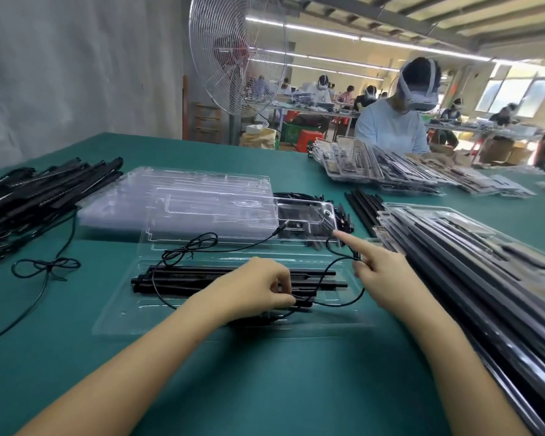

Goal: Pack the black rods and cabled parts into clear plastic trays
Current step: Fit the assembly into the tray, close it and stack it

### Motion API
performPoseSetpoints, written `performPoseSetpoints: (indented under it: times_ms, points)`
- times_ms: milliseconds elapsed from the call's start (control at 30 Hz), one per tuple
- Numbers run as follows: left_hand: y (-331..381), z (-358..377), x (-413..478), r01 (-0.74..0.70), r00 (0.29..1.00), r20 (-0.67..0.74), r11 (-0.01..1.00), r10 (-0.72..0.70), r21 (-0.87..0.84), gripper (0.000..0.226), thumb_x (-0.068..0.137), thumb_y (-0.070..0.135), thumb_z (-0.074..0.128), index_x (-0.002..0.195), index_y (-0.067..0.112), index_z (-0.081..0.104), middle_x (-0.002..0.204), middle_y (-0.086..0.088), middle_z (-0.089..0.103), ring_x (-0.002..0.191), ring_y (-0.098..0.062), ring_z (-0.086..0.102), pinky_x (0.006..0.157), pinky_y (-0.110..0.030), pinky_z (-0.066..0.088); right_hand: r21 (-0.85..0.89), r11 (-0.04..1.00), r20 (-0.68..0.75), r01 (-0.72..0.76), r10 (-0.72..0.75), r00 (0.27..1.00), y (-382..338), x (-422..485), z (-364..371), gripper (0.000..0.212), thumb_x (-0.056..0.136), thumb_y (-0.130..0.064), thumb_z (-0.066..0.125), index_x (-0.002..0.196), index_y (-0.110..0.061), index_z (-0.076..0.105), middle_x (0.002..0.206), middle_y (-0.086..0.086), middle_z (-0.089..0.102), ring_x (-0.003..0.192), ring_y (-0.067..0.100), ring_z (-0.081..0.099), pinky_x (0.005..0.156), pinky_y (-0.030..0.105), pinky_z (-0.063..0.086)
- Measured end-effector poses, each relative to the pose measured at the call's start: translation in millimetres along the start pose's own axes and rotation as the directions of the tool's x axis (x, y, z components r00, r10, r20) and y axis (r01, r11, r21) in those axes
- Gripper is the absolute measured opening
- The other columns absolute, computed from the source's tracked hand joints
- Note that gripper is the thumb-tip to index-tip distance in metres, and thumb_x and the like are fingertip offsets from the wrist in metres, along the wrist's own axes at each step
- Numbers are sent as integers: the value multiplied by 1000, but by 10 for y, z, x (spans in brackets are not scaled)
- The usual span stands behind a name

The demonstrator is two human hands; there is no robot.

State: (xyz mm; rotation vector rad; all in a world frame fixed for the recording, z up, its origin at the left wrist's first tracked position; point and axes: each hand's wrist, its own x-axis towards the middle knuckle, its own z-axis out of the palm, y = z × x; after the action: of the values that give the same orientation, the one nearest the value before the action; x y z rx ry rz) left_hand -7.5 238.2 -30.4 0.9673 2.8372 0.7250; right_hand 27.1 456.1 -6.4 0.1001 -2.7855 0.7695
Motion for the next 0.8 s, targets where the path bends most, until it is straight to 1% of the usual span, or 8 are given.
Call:
performPoseSetpoints:
  times_ms: [100, 267, 400, 500, 567, 633, 733, 800]
  points:
    - [8, 107, 49, -19, 999, 35, 999, 21, -45, 13, 83, 36, 67, 86, 23, 68, 68, 16, 54, 62, 6, 50, 57, -10, 36, -140, 990, -12, -12, 10, 1000, 21, -22, 13, 58, 94, -5, 42, 129, -52, 47, 93, 1, 57, 76, 16, 51, 73, 33, 46]
    - [-10, 202, 47, -27, 998, 52, 995, 32, -96, 3, 80, 27, 70, 80, 24, 69, 75, 6, 63, 70, -10, 58, 68, -29, 51, -193, 979, -4, -71, 71, 997, 84, -67, 96, 57, 94, -3, 36, 119, -48, 58, 85, -6, 43, 78, 16, 48, 61, 27, 38]
    - [23, 221, 55, -20, 1000, 22, 997, 22, -77, 4, 77, 23, 69, 74, 24, 67, 64, 12, 55, 58, 0, 50, 58, -23, 45, -140, 987, 86, -80, 92, 992, 49, -102, 40, 54, 87, -7, 41, 104, -54, 63, 91, -8, 55, 66, 10, 54, 51, 17, 36]
    - [89, 210, 100, -20, 999, 45, 999, 22, -41, 7, 74, 15, 68, 73, 22, 67, 59, 15, 51, 54, 4, 47, 55, -20, 40, -98, 994, 197, -57, 75, 977, -31, -127, -73, 50, 80, -15, 46, 90, -60, 64, 74, -8, 68, 45, 5, 45, 45, 18, 37]
    - [125, 226, 123, -10, 998, 61, 1000, 10, -9, 8, 75, 13, 66, 75, 19, 71, 57, 16, 50, 54, 5, 46, 59, -20, 42, -49, 998, 264, -35, 47, 963, -96, -137, -113, 50, 77, -16, 47, 87, -62, 64, 56, -12, 63, 37, 5, 38, 39, 13, 30]
    - [136, 240, 128, 13, 998, 60, 1000, -12, -15, 11, 77, 13, 64, 79, 17, 74, 60, 15, 56, 56, 3, 47, 62, -20, 43, 45, 999, 318, -18, 3, 948, -147, -129, -108, 51, 76, -14, 48, 87, -61, 65, 45, -14, 51, 38, 6, 32, 40, 13, 28]
    - [130, 163, 100, 70, 993, 100, 994, -61, -81, 16, 81, 18, 62, 88, 19, 76, 73, 8, 69, 64, -1, 55, 64, -19, 45, 165, 986, 413, -1, -69, 908, -200, -95, -59, 52, 76, -10, 48, 85, -56, 69, 69, 1, 52, 58, 15, 35, 57, 23, 33]
    - [107, 87, 71, 97, 979, 189, 987, -72, -125, 20, 83, 22, 60, 94, 26, 75, 71, 12, 68, 66, 1, 58, 69, -18, 47, 221, 975, 493, -13, -101, 864, -227, -65, -27, 50, 77, -7, 50, 87, -51, 71, 70, 9, 48, 58, 16, 35, 54, 23, 32]
